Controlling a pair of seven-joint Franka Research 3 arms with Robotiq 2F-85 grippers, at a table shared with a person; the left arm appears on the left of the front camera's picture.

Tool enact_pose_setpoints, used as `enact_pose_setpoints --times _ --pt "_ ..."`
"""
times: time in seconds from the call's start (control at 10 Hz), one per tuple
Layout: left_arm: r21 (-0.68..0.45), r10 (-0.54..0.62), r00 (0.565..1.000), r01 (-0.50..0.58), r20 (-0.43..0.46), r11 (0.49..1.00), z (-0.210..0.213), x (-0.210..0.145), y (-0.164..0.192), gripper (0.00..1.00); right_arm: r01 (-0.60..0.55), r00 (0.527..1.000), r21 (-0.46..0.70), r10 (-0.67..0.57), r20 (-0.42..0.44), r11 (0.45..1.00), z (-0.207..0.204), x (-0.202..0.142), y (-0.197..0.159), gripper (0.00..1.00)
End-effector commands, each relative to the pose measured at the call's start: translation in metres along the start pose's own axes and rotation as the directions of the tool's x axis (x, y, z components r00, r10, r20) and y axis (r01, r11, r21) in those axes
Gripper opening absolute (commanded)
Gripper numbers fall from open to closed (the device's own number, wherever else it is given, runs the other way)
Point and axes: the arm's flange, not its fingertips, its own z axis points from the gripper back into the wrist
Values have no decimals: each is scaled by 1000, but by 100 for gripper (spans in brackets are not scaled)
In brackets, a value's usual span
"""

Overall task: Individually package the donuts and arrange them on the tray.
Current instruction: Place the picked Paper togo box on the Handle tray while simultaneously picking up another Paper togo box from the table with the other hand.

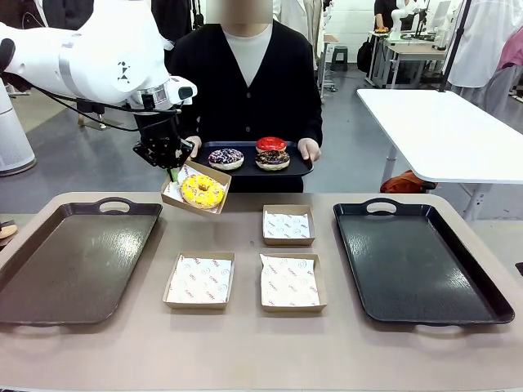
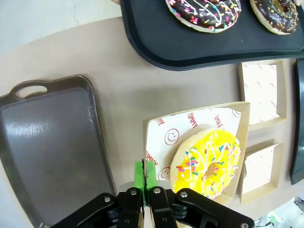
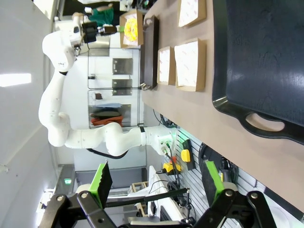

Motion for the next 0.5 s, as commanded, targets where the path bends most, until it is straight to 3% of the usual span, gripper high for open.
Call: enact_pose_setpoints --times 0.0,0.4 --pt "-28 -3 1000 3 8 1000 6 -4 28 1 26 999 -94 -28 -20 995 -17 23 37 100" --pt "-81 40 999 -40 -3 996 26 -35 97 1 31 999 -311 -41 -24 950 -70 98 125 100"
